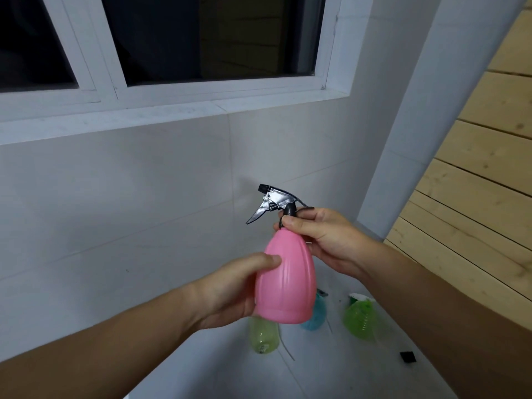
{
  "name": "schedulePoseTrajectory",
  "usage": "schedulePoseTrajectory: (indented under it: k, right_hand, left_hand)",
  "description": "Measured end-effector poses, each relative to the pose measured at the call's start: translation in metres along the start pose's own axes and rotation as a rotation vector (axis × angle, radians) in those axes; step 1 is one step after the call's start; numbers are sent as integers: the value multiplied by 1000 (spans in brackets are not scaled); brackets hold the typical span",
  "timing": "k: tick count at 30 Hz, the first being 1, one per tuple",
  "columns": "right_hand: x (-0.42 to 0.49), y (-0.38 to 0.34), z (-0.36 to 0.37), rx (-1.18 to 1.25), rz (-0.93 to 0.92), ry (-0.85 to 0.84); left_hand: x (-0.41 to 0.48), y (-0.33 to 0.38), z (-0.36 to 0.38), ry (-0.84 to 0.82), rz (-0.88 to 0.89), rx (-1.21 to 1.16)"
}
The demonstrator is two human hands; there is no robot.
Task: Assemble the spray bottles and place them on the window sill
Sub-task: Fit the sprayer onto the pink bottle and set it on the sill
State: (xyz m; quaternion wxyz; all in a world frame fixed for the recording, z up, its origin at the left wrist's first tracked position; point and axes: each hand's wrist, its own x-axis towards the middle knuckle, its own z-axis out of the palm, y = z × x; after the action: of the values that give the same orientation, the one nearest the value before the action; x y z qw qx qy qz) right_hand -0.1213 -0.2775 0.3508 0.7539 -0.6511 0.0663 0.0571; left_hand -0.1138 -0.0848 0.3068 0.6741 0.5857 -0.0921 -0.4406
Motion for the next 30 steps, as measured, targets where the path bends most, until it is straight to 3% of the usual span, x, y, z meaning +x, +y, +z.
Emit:
schedulePoseTrajectory:
  k: [4, 9, 13, 24, 30]
  right_hand:
    - [1, 1, 0, 25, 5, -22]
    - [2, 1, 2, 72, 9, -60]
    - [3, 0, 5, 52, -20, -58]
    - [7, 0, 6, 15, -59, -5]
    - [12, 6, 4, -160, -30, 61]
  left_hand:
    - [3, 2, -2, 136, 55, 164]
    - [4, 0, -3, 86, 72, 67]
    - [3, 0, -4, 78, 99, 143]
    - [9, 7, -7, 220, 201, 278]
    - [16, 41, -19, 348, 328, 224]
